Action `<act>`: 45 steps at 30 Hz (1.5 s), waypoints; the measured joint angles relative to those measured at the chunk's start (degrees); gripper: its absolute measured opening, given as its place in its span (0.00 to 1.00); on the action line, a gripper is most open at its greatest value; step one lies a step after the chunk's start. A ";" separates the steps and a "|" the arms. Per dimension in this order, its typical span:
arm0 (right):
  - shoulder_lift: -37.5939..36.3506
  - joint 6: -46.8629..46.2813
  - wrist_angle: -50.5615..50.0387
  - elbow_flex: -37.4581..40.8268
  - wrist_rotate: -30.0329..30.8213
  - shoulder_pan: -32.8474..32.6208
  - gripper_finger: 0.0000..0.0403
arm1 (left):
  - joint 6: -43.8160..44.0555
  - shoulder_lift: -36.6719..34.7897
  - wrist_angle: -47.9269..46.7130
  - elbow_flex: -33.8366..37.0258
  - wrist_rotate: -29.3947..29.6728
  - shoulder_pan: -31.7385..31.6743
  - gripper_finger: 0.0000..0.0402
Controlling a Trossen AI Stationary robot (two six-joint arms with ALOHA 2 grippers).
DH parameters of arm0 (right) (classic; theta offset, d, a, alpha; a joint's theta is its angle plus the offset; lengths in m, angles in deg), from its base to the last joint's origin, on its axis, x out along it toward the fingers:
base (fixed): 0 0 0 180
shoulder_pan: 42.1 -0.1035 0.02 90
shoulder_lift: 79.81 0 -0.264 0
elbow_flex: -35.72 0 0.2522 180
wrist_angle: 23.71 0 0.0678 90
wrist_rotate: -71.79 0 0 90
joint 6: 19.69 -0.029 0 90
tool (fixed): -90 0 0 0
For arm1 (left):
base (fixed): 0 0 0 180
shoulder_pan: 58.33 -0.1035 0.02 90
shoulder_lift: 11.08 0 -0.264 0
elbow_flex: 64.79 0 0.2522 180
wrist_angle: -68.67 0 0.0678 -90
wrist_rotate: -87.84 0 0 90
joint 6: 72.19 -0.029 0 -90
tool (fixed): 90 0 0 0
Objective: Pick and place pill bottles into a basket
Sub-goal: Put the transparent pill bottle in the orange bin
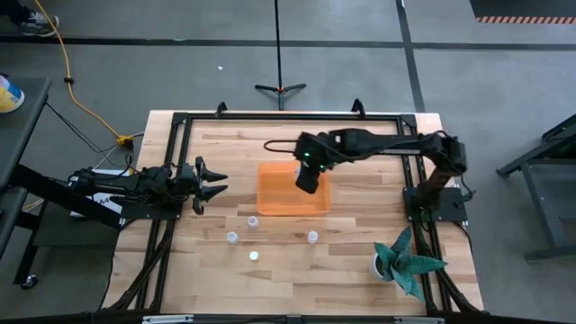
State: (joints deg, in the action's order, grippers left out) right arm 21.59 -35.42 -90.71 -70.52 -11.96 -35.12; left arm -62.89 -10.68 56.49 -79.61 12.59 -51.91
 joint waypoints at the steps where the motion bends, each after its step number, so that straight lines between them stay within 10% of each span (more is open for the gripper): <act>1: 1.40 0.63 -1.58 -1.63 0.07 0.15 0.34 | 0.00 0.00 0.00 0.00 0.00 -0.01 0.49; 28: 11.16 1.77 -1.77 6.01 2.29 0.90 0.36 | 0.00 -0.02 0.01 0.00 -0.07 -0.01 0.49; 45: 11.20 -1.22 -3.43 3.10 2.76 0.90 0.54 | 0.00 -0.01 0.00 0.00 -0.26 -0.01 0.49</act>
State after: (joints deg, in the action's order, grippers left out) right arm 32.79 -36.64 -94.14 -67.42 -9.20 -34.22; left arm -62.89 -10.69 56.49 -79.61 12.32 -51.93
